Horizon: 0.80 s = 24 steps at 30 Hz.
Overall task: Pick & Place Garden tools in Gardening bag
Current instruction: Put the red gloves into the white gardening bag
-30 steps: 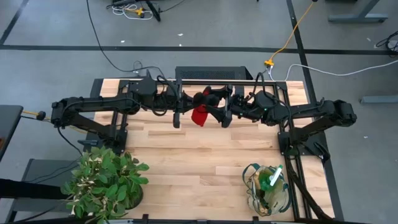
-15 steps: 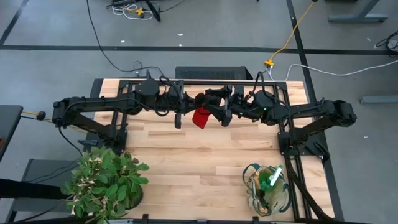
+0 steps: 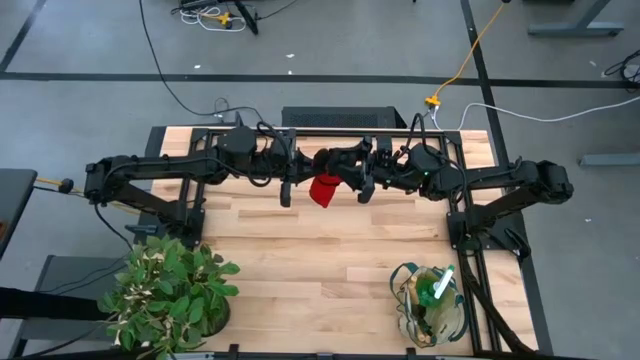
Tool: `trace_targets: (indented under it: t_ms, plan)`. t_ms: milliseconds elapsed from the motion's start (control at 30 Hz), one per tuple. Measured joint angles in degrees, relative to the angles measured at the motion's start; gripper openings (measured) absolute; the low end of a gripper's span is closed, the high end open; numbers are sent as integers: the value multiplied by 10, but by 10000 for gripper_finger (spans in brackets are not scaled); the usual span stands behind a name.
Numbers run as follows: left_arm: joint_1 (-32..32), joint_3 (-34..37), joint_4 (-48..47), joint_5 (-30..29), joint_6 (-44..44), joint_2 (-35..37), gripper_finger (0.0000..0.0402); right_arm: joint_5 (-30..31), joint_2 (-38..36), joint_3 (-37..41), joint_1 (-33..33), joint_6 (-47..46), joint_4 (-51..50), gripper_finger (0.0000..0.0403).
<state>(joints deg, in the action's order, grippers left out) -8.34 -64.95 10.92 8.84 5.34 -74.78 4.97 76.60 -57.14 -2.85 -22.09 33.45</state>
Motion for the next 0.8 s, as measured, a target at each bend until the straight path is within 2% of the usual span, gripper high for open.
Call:
trace_targets:
  t_ms: [433,800]
  plan:
    - [0,0,0,0,0,0,20,1,0,0,0,3,0,133]
    - [0,0,0,0,1,0,20,1,0,0,0,3,0,65]
